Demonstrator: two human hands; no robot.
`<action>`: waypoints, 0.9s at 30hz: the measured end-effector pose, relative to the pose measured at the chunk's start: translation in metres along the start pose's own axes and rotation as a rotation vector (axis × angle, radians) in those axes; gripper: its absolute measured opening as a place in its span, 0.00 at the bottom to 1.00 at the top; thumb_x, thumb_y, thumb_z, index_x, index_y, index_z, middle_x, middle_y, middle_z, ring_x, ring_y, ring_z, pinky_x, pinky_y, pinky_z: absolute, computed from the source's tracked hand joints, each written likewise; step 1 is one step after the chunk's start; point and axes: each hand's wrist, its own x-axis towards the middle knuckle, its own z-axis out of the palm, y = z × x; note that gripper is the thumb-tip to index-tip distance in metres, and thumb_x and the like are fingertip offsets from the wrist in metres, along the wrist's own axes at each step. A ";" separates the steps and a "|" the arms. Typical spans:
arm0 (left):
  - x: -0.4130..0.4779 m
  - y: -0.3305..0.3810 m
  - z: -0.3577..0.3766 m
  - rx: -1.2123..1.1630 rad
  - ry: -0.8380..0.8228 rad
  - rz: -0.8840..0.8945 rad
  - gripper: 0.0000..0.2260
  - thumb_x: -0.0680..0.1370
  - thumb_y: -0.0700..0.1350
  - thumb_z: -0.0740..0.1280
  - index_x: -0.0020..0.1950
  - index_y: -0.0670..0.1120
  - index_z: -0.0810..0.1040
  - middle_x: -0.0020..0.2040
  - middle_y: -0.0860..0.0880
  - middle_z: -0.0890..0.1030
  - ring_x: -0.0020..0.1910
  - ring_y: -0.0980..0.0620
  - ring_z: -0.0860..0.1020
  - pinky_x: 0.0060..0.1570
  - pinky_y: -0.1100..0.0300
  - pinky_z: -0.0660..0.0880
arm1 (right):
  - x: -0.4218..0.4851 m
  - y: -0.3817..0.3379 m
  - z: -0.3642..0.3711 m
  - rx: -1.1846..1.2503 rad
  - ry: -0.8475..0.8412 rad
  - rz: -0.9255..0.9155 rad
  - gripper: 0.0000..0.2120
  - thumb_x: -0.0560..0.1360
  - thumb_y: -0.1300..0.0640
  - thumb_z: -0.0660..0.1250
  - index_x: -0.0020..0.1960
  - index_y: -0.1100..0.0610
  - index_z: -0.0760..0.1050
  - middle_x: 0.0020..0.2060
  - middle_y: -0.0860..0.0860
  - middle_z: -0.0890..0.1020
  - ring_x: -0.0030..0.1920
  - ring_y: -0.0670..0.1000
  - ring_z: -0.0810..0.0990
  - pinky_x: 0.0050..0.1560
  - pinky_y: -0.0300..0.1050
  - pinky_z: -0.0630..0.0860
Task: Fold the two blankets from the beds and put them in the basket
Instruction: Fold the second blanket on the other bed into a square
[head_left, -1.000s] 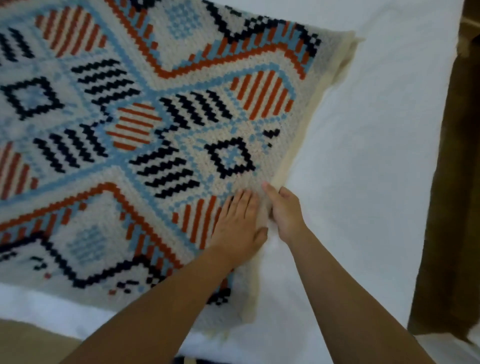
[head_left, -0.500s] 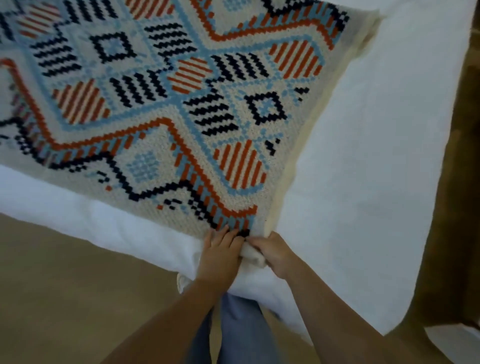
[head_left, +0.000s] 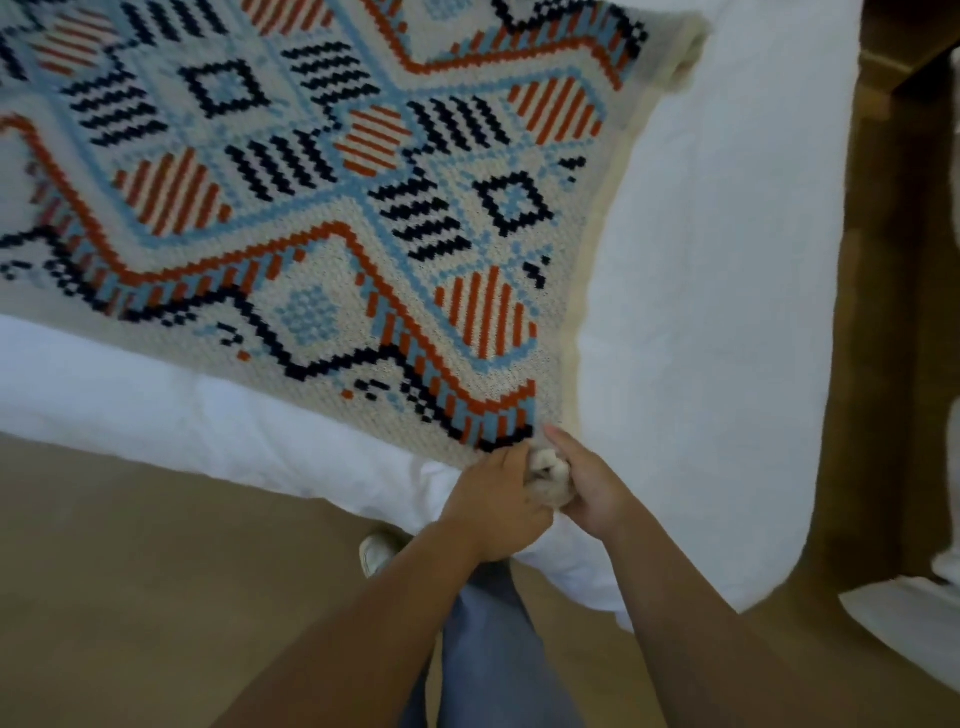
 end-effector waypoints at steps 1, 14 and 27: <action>-0.004 0.000 -0.002 0.000 0.000 0.004 0.32 0.72 0.55 0.65 0.72 0.47 0.59 0.68 0.48 0.69 0.66 0.47 0.69 0.64 0.53 0.68 | -0.003 0.001 0.005 -0.058 0.005 -0.002 0.23 0.75 0.48 0.65 0.60 0.67 0.76 0.56 0.65 0.79 0.53 0.59 0.78 0.58 0.52 0.75; -0.033 0.014 -0.105 -0.294 0.275 -0.241 0.07 0.77 0.45 0.62 0.54 0.46 0.70 0.50 0.46 0.79 0.44 0.49 0.77 0.46 0.53 0.77 | -0.044 -0.047 0.118 -0.352 0.021 -0.221 0.08 0.77 0.53 0.63 0.45 0.57 0.77 0.36 0.52 0.81 0.38 0.49 0.79 0.36 0.41 0.75; -0.115 -0.082 -0.281 -0.031 0.498 -0.370 0.09 0.80 0.43 0.54 0.50 0.40 0.71 0.49 0.41 0.79 0.47 0.42 0.77 0.43 0.52 0.71 | -0.081 -0.070 0.339 -0.479 0.072 -0.414 0.10 0.76 0.58 0.60 0.37 0.60 0.71 0.30 0.54 0.73 0.29 0.51 0.70 0.28 0.41 0.65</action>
